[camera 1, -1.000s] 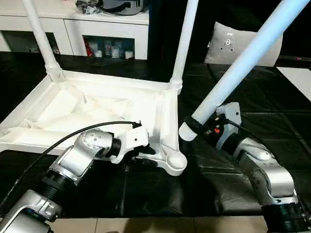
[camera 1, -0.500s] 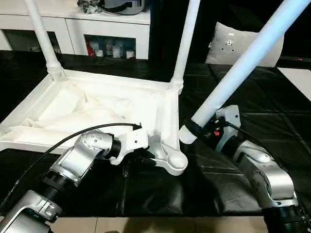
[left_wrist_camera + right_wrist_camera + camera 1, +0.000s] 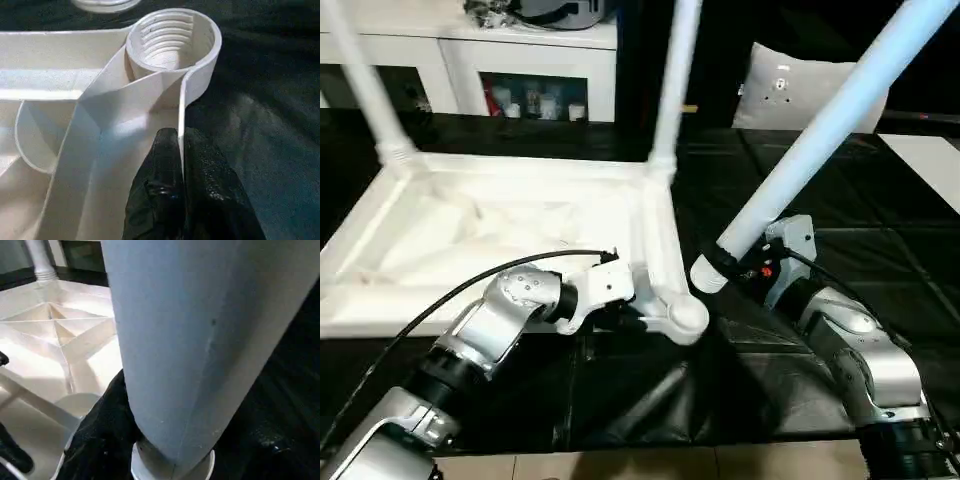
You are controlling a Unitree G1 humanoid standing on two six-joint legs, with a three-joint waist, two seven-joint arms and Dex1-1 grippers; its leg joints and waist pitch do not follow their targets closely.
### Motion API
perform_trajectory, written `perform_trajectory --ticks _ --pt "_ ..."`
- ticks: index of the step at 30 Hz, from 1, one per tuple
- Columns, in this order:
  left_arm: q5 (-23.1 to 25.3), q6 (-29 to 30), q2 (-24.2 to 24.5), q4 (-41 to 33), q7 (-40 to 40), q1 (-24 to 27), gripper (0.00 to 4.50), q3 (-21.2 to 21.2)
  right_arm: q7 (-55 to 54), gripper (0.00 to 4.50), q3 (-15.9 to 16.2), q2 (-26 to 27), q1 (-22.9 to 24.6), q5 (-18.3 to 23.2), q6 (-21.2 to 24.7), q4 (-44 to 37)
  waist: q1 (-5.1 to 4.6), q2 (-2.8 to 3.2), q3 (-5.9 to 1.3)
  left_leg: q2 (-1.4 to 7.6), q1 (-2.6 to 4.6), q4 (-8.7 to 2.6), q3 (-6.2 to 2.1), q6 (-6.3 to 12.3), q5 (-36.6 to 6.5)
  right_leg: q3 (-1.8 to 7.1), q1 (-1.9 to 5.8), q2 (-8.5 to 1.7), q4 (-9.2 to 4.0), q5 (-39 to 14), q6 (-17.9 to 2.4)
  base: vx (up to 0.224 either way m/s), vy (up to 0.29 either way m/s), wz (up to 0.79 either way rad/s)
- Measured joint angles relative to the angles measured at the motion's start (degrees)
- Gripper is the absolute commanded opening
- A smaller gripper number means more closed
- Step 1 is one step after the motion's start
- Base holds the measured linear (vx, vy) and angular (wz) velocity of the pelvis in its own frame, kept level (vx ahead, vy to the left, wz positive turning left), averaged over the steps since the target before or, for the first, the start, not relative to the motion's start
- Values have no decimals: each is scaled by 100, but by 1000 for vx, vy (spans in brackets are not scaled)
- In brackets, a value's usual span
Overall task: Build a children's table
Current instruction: Insert table leg to table base
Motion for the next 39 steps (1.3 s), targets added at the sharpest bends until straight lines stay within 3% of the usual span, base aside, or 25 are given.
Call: perform_trajectory --ticks 3,14,17,18,19,22,25,38,39 --pt "-3 403 -144 -86 149 -4 0 88 41 185 2 -9 -58 5 -1 0 -4 1 0 1 -1 -2 0 1 0 -2 0 1 -7 0 0 0 0 0" --pt "2 712 -501 -165 674 36 0 170 340 185 109 -57 -195 117 184 1 19 1 0 0 -1 -5 1 5 1 -2 1 1 -18 0 -1 0 0 0" --pt "3 678 -556 -171 685 58 0 170 435 185 214 -90 -265 119 199 1 27 1 0 1 -2 -8 1 5 1 -4 -1 1 -22 0 -1 0 0 0" --pt "-23 661 -553 -155 668 58 47 175 471 185 242 -95 -267 118 200 1 31 1 0 1 -3 -9 1 7 2 -5 -1 1 -23 0 -1 0 0 0" --pt "-50 656 -543 -147 643 57 58 180 502 185 265 -100 -267 118 201 1 29 1 0 1 -3 -10 1 22 10 -5 -2 1 -24 0 -1 0 0 0" --pt "-222 643 -530 -83 553 78 60 311 547 185 277 -131 -268 113 202 2 54 1 0 3 -1 -11 1 35 18 -9 -8 1 -26 0 -1 0 0 0" --pt "-204 388 -488 48 556 76 88 325 583 185 291 -138 -299 104 202 47 96 1 0 3 4 -10 1 42 23 -9 -7 1 -27 1 -2 0 0 0" --pt "-152 71 -326 366 357 -54 92 287 748 185 448 -181 -395 99 275 91 105 1 0 6 8 -12 1 7 21 -11 -2 1 -16 10 -14 0 0 0" --pt "-149 60 -321 405 329 -84 75 272 769 185 468 -205 -433 95 312 98 106 1 0 6 9 -11 1 7 21 -10 -2 1 -16 10 -15 0 0 0"
